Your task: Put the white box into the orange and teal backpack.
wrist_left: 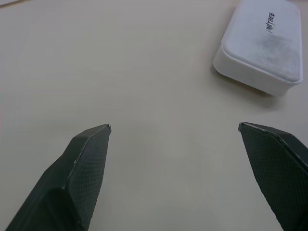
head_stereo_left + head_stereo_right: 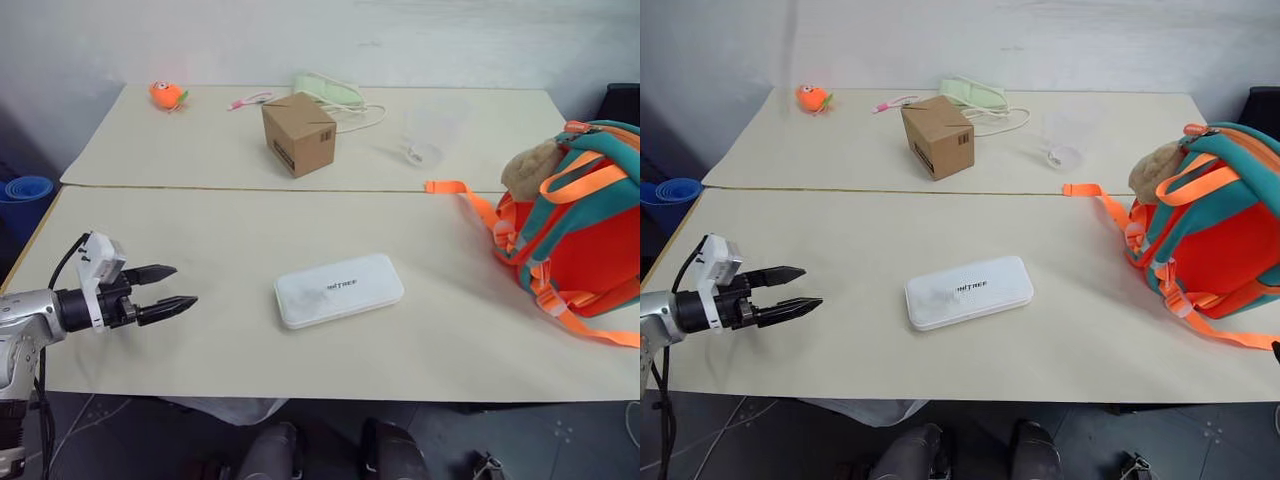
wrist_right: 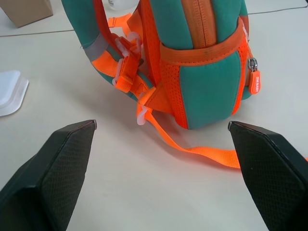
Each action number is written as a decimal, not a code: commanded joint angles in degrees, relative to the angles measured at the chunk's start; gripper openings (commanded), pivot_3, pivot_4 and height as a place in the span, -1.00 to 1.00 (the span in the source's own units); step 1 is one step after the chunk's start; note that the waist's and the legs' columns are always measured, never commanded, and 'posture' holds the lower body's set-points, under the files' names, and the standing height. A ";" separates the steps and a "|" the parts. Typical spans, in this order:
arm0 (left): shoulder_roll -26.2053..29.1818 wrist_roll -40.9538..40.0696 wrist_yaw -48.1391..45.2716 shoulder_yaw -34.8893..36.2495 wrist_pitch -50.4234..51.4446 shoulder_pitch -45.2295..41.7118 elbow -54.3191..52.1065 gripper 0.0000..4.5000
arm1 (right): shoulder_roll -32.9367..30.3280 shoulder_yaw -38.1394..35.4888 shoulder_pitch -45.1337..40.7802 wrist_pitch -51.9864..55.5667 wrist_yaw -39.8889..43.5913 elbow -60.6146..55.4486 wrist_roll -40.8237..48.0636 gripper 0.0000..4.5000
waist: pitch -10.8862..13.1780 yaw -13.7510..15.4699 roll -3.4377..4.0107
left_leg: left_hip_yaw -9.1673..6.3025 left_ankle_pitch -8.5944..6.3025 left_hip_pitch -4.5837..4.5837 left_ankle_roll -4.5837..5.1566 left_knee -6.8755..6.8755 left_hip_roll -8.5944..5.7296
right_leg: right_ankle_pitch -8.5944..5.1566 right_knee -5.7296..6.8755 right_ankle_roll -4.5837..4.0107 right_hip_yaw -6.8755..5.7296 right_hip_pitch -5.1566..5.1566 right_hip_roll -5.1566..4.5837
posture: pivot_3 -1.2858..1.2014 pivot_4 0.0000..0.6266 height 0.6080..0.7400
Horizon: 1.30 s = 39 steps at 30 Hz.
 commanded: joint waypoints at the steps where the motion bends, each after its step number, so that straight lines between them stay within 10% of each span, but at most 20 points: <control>1: 0.31 -0.27 -0.15 0.96 -1.21 0.17 -2.23 0.99 | 0.50 -2.78 0.98 -0.07 -0.84 -3.14 1.02 1.00 | 0.00 0.00 0.00 | 0.01 0.00 0.00 0.00 -0.01 0.01 | 0.00 0.00 0.00 0.00 0.00 0.01 | 0.03 -0.52 1.00; 20: 0.60 -1.08 -0.87 -2.48 2.59 -0.05 -8.94 0.99 | 0.74 -1.43 3.35 4.31 -3.56 -16.23 5.94 1.00 | 0.01 -0.01 0.02 | 0.07 -0.02 0.02 0.01 0.02 0.03 | 0.00 0.00 0.00 0.11 -0.03 0.01 | 0.03 -0.52 1.00; 24: 0.81 1.24 -1.78 -7.61 1.27 0.26 -12.87 0.61 | -0.76 7.44 -1.55 5.94 -7.02 -22.20 5.52 1.00 | 0.01 0.01 0.00 | 0.11 -0.01 0.06 0.00 0.07 0.05 | 0.02 0.02 -0.03 0.17 0.00 0.01 | 0.03 -0.52 1.00; 31: -3.46 10.69 -0.89 -21.02 -6.04 -6.50 -10.39 -0.27 | -1.32 41.16 -21.54 3.97 -13.81 -26.27 -7.11 0.17 | 0.02 0.10 -0.01 | 0.11 0.04 -0.01 -0.07 0.17 0.05 | 0.03 0.13 -0.06 0.11 -0.10 0.07 | 0.03 -0.52 1.00; 39: -7.73 13.21 1.24 -25.23 -3.71 -12.15 -7.09 -1.00 | 6.29 60.99 -43.08 -0.42 -19.88 -11.91 -22.27 -0.75 | 0.07 -0.02 -0.07 | 0.13 0.19 -0.19 0.25 0.66 0.06 | 0.03 0.67 -0.07 -0.37 -0.14 0.51 | 0.03 -0.52 1.00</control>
